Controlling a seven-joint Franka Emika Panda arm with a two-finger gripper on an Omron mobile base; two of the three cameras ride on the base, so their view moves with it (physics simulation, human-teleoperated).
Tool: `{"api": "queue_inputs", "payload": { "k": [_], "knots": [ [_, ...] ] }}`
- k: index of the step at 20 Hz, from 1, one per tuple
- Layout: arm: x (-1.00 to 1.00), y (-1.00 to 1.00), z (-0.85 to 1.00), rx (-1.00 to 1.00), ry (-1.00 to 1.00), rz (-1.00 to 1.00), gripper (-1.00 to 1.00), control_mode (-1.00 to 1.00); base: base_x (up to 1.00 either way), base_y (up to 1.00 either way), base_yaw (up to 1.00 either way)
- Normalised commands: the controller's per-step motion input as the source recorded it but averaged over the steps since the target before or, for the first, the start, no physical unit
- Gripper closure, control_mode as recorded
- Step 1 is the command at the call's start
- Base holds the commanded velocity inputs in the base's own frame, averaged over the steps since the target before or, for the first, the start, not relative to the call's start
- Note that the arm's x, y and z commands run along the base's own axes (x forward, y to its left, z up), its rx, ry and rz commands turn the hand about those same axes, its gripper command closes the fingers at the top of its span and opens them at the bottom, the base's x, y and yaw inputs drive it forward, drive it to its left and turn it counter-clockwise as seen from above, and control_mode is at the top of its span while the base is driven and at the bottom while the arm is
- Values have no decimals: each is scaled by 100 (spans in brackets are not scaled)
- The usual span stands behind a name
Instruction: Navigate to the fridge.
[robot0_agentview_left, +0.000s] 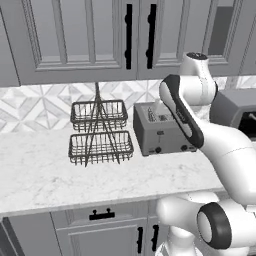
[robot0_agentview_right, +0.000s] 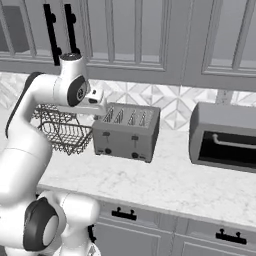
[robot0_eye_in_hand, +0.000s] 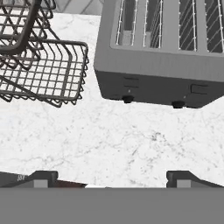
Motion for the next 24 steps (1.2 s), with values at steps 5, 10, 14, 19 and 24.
{"api": "queue_inputs", "payload": {
  "k": [5, 10, 14, 19, 24],
  "knots": [
    [0, 0, 0, 0, 0, 0, -100, 100, -26, 13, 60],
    [0, 0, 0, 0, 0, 0, -100, 100, -27, 0, 68],
    [0, 0, 0, 0, 0, 0, -100, 100, -28, 0, 71],
    [0, 0, 0, 0, 0, 0, -100, 100, -27, -6, 70],
    [0, 0, 0, 0, 0, 0, -100, 100, -62, -25, 64]
  ]
}}
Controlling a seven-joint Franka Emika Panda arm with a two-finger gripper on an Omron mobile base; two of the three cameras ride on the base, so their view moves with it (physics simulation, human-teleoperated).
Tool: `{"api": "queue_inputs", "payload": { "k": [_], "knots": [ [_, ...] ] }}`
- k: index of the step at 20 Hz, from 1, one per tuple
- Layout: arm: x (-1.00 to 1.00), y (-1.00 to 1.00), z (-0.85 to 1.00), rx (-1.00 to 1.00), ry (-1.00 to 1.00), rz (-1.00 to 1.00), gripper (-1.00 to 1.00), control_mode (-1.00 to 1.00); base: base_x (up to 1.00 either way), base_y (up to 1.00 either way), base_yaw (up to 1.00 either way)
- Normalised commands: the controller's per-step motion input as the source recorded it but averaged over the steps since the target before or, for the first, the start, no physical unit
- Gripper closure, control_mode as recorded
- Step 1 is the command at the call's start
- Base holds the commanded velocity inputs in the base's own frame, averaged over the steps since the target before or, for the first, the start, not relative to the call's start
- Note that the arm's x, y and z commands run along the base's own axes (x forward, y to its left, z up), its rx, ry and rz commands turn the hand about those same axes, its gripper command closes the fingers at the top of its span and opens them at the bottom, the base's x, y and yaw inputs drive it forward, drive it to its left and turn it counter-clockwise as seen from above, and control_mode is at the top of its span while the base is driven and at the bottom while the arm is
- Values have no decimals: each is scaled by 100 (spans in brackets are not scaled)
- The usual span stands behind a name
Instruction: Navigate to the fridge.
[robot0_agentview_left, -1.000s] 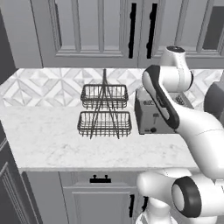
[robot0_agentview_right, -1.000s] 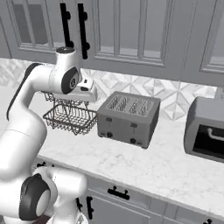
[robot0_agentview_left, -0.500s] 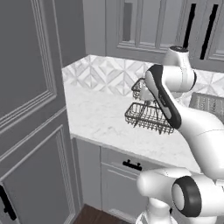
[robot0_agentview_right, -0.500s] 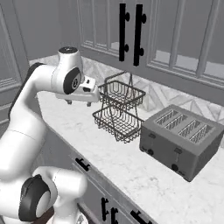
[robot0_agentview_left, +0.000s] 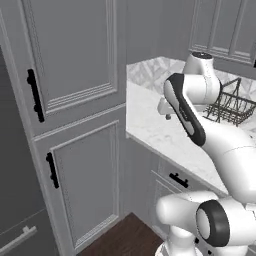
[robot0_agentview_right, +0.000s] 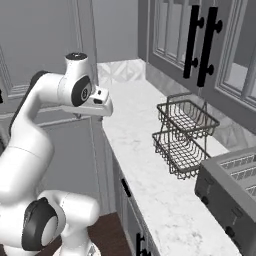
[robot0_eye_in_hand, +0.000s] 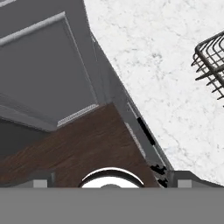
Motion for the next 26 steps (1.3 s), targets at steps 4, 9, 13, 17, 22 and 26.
{"api": "queue_inputs", "payload": {
  "k": [4, 9, 13, 17, 22, 26],
  "knots": [
    [0, 0, 0, 0, 0, 0, -100, 100, -66, -29, 64],
    [0, 0, 0, 0, 0, 0, -100, 100, -39, -16, 67],
    [0, 0, 0, 0, 0, 0, -100, 100, 9, 27, 68],
    [0, 0, 0, 0, 0, 0, -100, 100, 44, 85, 43],
    [0, 0, 0, 0, 0, 0, -100, 100, 23, 98, 16],
    [0, 0, 0, 0, 0, 0, -100, 100, 30, 100, 0]
  ]
}}
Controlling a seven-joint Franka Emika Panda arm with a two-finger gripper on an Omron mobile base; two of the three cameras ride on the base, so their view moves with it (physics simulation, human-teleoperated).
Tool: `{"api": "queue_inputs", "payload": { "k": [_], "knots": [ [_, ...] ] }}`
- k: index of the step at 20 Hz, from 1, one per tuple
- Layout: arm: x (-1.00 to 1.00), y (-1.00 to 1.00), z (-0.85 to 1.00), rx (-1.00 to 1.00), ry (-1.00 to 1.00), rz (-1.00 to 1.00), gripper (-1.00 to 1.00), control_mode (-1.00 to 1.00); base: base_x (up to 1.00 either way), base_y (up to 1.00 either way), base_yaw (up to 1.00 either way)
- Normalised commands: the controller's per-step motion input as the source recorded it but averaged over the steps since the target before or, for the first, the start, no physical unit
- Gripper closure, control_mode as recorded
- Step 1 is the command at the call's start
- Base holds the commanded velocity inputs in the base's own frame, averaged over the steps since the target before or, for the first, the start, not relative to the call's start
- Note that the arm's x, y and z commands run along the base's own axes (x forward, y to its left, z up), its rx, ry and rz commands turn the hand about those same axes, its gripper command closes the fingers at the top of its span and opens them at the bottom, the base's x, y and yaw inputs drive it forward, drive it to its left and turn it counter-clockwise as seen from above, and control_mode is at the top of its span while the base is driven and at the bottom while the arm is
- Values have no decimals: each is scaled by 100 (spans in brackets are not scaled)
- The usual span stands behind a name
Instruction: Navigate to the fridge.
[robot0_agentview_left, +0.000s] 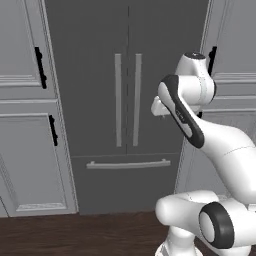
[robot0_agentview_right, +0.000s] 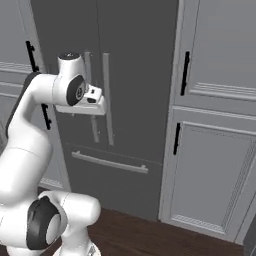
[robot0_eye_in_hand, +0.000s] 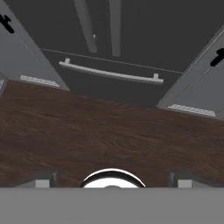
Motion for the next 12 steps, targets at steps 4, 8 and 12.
{"api": "queue_inputs", "payload": {
  "k": [4, 8, 12],
  "knots": [
    [0, 0, 0, 0, 0, 0, -100, 100, 73, 86, -2],
    [0, 0, 0, 0, 0, 0, -100, 100, 67, 42, -7],
    [0, 0, 0, 0, 0, 0, -100, 100, 44, -2, -2]
  ]
}}
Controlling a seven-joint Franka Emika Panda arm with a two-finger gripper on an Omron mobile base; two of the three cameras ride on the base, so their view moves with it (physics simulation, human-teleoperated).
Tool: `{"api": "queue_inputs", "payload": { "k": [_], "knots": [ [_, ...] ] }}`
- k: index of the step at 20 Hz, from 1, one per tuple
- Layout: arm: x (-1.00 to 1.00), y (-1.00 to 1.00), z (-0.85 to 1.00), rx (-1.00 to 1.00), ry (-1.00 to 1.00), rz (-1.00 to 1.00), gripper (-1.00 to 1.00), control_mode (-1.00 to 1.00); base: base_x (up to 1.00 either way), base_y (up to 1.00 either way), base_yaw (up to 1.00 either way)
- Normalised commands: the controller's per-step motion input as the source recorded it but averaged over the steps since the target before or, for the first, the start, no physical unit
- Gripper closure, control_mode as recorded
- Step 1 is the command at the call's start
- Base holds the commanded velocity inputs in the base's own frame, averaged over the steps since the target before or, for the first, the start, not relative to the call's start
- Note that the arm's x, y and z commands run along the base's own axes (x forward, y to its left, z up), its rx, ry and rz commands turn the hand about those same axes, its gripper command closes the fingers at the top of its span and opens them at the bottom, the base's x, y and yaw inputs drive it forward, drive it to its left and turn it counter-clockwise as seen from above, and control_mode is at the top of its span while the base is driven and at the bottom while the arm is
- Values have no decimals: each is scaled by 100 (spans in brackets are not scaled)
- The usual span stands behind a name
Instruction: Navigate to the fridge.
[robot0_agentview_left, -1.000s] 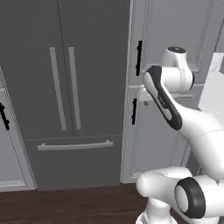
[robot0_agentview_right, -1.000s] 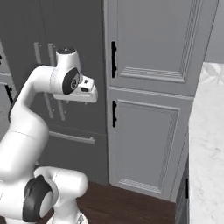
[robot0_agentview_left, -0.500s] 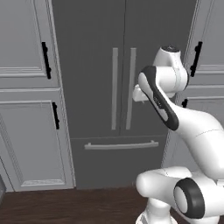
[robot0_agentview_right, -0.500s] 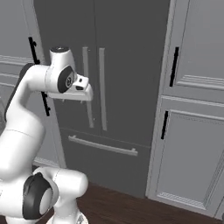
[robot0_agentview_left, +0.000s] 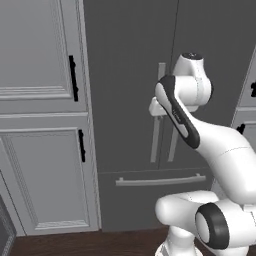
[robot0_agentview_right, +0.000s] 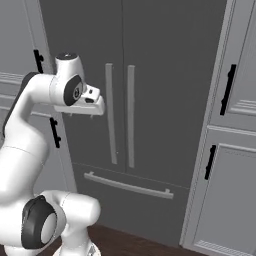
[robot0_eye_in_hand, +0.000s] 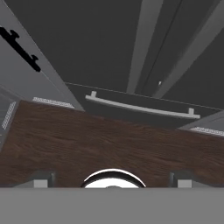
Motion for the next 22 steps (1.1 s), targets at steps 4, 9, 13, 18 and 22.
{"api": "queue_inputs", "payload": {
  "k": [4, 9, 13, 18, 22],
  "knots": [
    [0, 0, 0, 0, 0, 0, -100, 100, 57, 0, 0],
    [0, 0, 0, 0, 0, 0, -100, 100, 55, -4, -2],
    [0, 0, 0, 0, 0, 0, -100, 100, 50, -7, -4],
    [0, 0, 0, 0, 0, 0, -100, 100, 47, -7, -3],
    [0, 0, 0, 0, 0, 0, -100, 100, 46, -6, -1]
  ]
}}
